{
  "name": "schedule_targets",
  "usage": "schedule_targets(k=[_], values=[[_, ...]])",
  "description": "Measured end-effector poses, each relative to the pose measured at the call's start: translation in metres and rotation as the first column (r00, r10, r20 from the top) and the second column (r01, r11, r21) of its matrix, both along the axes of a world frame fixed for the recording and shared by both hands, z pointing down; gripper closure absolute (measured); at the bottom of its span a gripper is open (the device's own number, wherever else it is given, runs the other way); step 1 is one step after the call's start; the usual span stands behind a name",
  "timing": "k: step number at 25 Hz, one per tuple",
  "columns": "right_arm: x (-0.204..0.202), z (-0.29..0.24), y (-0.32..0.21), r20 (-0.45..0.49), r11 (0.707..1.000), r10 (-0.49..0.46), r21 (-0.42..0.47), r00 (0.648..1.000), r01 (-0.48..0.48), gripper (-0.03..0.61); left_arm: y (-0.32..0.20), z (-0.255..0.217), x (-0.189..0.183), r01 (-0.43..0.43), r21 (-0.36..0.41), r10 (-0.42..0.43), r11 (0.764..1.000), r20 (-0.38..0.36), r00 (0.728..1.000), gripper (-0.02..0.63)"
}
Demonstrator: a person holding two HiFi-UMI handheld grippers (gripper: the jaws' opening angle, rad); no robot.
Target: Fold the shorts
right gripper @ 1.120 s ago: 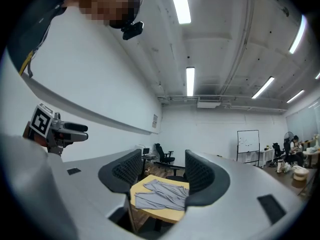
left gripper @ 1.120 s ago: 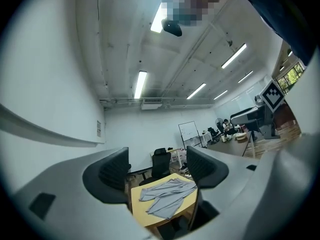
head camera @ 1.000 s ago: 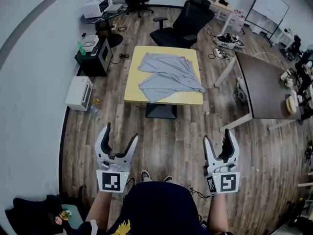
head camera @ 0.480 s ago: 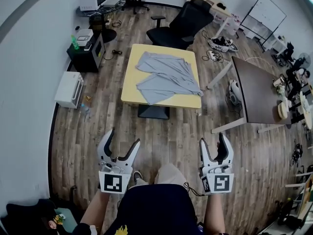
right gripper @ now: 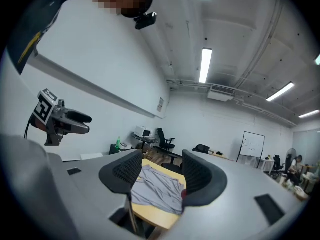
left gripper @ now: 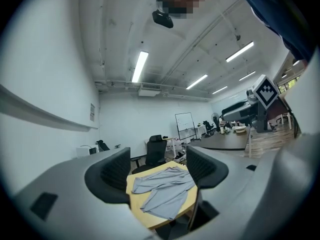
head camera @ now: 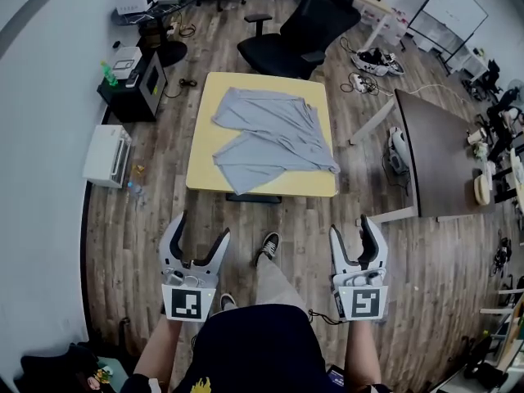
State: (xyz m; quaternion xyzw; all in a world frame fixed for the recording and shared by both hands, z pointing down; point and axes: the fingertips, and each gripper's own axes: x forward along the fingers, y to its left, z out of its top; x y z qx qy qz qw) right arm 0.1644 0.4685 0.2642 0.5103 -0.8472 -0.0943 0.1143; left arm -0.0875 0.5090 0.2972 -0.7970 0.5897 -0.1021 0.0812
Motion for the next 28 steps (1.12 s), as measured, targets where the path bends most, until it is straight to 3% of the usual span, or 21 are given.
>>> schedule_targets(k=[2, 3, 4, 7, 10, 14, 17, 19, 22, 23, 26, 28], values=[[0.011, 0.002, -0.051, -0.023, 1.0, -0.023, 0.008, 0.999, 0.023, 0.325, -0.051, 0.004, 0.02, 0.014, -0.004, -0.014, 1.0, -0.022, 1.0, 0.267], [0.015, -0.001, -0.077, 0.004, 0.999, -0.032, 0.007, 0.999, 0.032, 0.33, -0.077, 0.005, 0.031, 0.029, -0.008, -0.03, 1.0, -0.063, 0.998, 0.267], [0.019, -0.005, -0.101, 0.038, 0.999, -0.043, 0.001, 0.998, 0.043, 0.33, -0.104, 0.007, 0.042, 0.028, -0.014, -0.029, 1.0, -0.06, 0.998, 0.267], [0.037, -0.005, -0.167, 0.066, 0.996, -0.085, -0.026, 0.994, 0.087, 0.33, -0.173, 0.025, 0.072, -0.003, -0.061, 0.009, 0.998, 0.088, 0.996, 0.267], [0.066, 0.014, -0.225, 0.056, 0.993, -0.096, -0.058, 0.994, 0.099, 0.334, -0.224, 0.068, 0.095, 0.012, -0.17, 0.006, 0.985, 0.107, 0.994, 0.267], [0.091, 0.076, -0.287, -0.103, 0.98, -0.145, -0.153, 0.984, 0.129, 0.336, -0.269, 0.175, 0.118, 0.005, -0.4, 0.089, 0.916, 0.217, 0.972, 0.267], [0.103, 0.14, -0.319, -0.183, 0.956, -0.156, -0.277, 0.971, 0.102, 0.342, -0.281, 0.244, 0.121, -0.005, -0.534, 0.173, 0.846, 0.266, 0.948, 0.267], [0.11, 0.195, -0.333, -0.224, 0.923, -0.177, -0.376, 0.958, 0.083, 0.351, -0.286, 0.286, 0.118, -0.006, -0.598, 0.233, 0.801, 0.302, 0.924, 0.27], [0.122, 0.277, -0.342, -0.262, 0.854, -0.199, -0.519, 0.944, 0.037, 0.373, -0.294, 0.338, 0.111, -0.005, -0.649, 0.298, 0.761, 0.342, 0.891, 0.383], [0.126, 0.3, -0.344, -0.274, 0.831, -0.202, -0.555, 0.94, 0.017, 0.373, -0.297, 0.353, 0.108, -0.007, -0.665, 0.314, 0.747, 0.344, 0.885, 0.39], [0.135, 0.359, -0.353, -0.34, 0.787, -0.211, -0.616, 0.916, -0.048, 0.386, -0.308, 0.392, 0.103, -0.024, -0.718, 0.358, 0.695, 0.318, 0.878, 0.396], [0.138, 0.392, -0.363, -0.368, 0.758, -0.203, -0.646, 0.907, -0.092, 0.396, -0.315, 0.414, 0.102, -0.051, -0.767, 0.39, 0.64, 0.267, 0.881, 0.411]])
